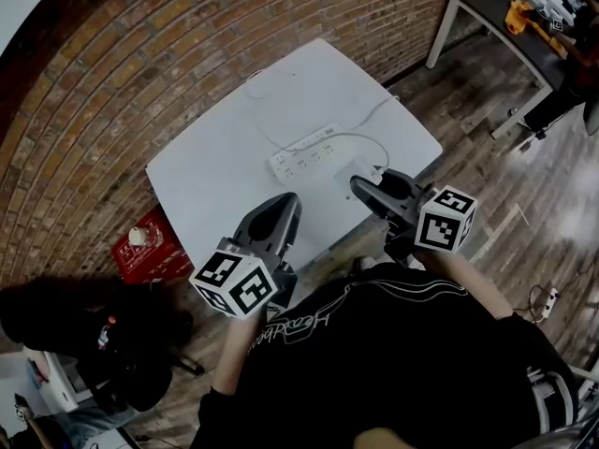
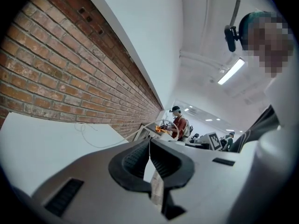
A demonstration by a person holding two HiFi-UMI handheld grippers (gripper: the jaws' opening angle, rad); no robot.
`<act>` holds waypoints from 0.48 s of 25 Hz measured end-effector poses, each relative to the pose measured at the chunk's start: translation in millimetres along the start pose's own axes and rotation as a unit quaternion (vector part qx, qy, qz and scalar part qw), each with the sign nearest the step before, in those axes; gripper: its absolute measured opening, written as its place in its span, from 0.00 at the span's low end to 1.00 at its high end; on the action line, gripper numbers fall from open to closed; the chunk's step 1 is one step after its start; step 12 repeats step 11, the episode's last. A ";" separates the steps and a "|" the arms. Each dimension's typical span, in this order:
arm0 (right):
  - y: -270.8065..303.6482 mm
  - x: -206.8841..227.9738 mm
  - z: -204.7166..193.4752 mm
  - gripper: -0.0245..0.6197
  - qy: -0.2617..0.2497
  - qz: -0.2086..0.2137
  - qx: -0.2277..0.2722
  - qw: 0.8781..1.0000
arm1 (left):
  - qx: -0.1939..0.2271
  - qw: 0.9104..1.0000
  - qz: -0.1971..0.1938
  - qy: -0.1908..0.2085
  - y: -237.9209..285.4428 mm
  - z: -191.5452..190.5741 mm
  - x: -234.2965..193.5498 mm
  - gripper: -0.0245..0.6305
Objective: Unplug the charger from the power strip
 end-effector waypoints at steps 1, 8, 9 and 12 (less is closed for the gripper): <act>0.7 -1.0 0.7 0.23 0.000 0.001 0.002 1.000 | 0.001 1.000 -0.001 0.002 -0.4 1.7 0.5 0.05; 5.6 -7.4 1.0 0.22 -0.009 0.000 0.006 1.000 | 0.003 1.000 -0.004 0.010 -5.1 5.2 -3.1 0.05; 6.6 -8.2 0.6 0.22 -0.010 0.000 0.007 1.000 | 0.003 1.000 -0.004 0.010 -6.0 5.3 -4.5 0.05; 8.8 -9.9 -0.2 0.22 -0.011 -0.001 0.008 1.000 | 0.003 1.000 -0.004 0.011 -7.9 5.7 -7.4 0.05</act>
Point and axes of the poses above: the fingertips, and each gripper's own axes: y forward along the fingers, x to its right, z out of its top, the point moved 6 cm from there along -y, backward along the fingers, and after that the axes turned 12 degrees about z, right-handed, at the moved point
